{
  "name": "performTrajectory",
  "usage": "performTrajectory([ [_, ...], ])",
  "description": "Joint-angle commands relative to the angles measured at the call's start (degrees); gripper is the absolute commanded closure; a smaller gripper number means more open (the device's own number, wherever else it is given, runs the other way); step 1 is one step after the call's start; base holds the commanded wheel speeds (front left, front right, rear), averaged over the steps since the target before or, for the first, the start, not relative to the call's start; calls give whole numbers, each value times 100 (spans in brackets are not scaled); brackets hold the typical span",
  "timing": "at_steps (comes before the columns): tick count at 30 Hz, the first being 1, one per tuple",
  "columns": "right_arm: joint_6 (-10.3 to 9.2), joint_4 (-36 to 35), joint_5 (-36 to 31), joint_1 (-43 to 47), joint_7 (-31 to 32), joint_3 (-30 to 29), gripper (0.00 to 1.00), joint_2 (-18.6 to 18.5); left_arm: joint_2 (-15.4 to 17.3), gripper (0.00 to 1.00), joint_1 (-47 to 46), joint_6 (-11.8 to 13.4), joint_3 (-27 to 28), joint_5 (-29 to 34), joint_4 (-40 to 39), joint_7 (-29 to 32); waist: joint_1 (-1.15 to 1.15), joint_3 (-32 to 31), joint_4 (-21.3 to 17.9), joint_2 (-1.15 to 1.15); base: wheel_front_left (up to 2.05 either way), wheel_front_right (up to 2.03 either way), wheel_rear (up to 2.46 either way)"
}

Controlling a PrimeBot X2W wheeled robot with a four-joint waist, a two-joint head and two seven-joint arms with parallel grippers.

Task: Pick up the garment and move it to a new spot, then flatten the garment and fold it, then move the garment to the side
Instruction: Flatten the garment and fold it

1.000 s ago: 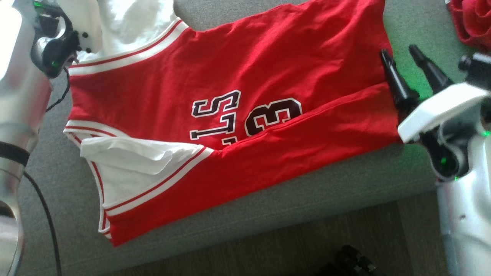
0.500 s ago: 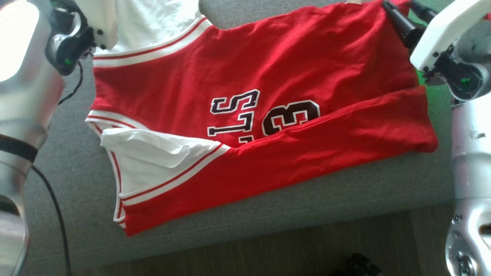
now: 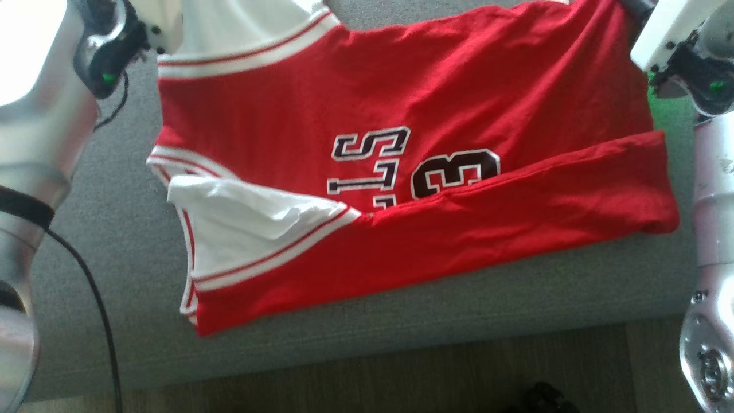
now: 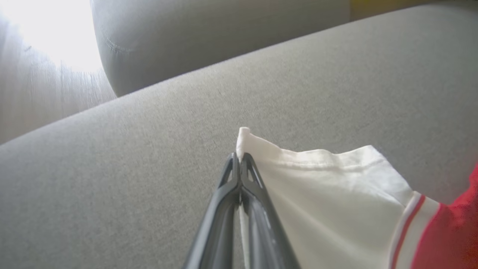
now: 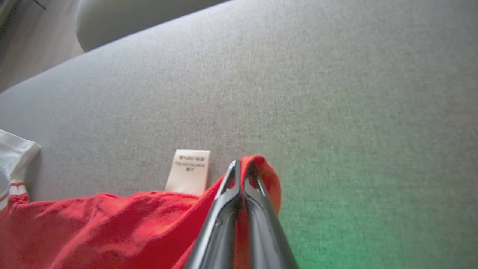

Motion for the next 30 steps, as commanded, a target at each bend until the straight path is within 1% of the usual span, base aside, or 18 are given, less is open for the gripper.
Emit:
performTrajectory([
  [1,-2,-161,49,-236,-107,-4,100,-38,272,100,-415,8,168,29,-89,-168,0,9,15,0,0,0,0],
  [6,-2,30,72,-424,-473,-112,100,-139,294,100,-655,8,194,137,78,-913,0,17,61,0,0,0,0],
  [11,-2,143,188,-598,-802,-157,100,-261,209,100,-807,8,289,91,168,-1613,0,-12,127,0,0,0,0],
  [15,-2,81,332,-493,-838,-57,100,-421,259,100,-650,8,116,-137,-178,-1780,0,-104,202,0,0,0,0],
  [19,-2,-246,594,-99,-707,37,100,-641,522,100,-308,8,0,-454,-729,-1873,0,-226,297,0,0,0,0],
  [25,-2,-1164,960,821,-424,-46,100,-975,1094,100,295,11,-62,-689,-1539,-1940,0,-388,453,0,0,0,0],
  [28,-2,-1667,1010,1322,-218,-103,100,-1005,1335,100,611,104,-11,-830,-1981,-1929,0,-465,482,0,0,0,0],
  [30,-2,-1987,1022,1626,-55,-151,100,-979,1505,100,859,208,23,-948,-2350,-1896,0,-505,481,0,0,0,0],
])
